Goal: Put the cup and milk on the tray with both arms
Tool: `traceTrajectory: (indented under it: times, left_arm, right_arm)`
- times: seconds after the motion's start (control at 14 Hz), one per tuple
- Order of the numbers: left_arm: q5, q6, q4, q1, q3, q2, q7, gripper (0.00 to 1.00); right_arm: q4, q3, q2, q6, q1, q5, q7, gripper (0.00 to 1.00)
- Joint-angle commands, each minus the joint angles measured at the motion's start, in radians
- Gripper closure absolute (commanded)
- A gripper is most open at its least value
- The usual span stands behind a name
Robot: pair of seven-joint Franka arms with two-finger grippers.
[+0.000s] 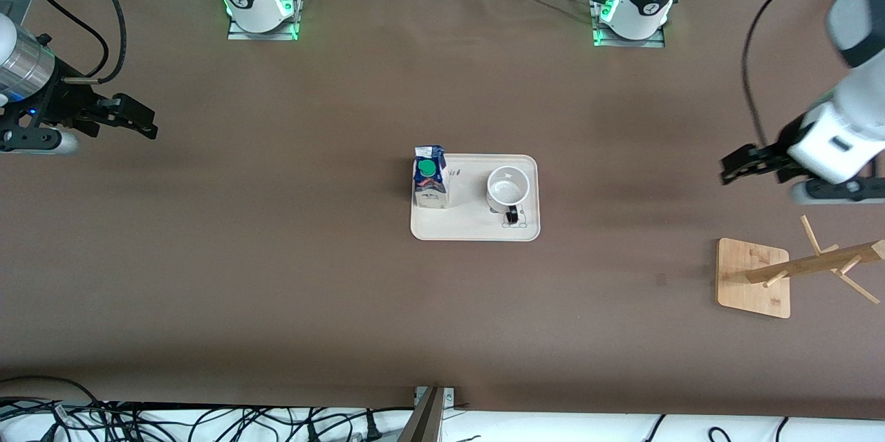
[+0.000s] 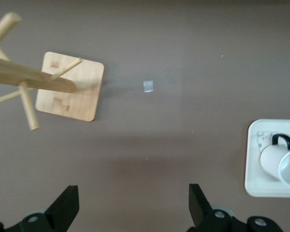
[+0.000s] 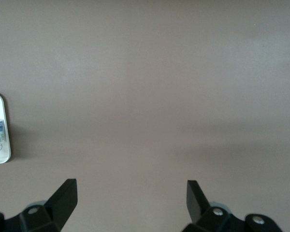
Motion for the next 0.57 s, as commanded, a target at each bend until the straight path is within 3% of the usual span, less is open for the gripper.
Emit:
traceTrajectory:
  times: [0.0,0.5]
  left_arm:
    - [0.007,-0.064,-0.018,-0.003,0.005,-0.085,0.038,0.00]
    - [0.026,-0.058,-0.021,-0.028,0.015,-0.067,0.090,0.00]
  right_arm:
    - [0.019,0.008,0.004,-0.014,-0.009,-0.003,-0.011,0.00]
    - [0.019,0.008,0.004,-0.014,-0.009,-0.003,-0.013,0.00]
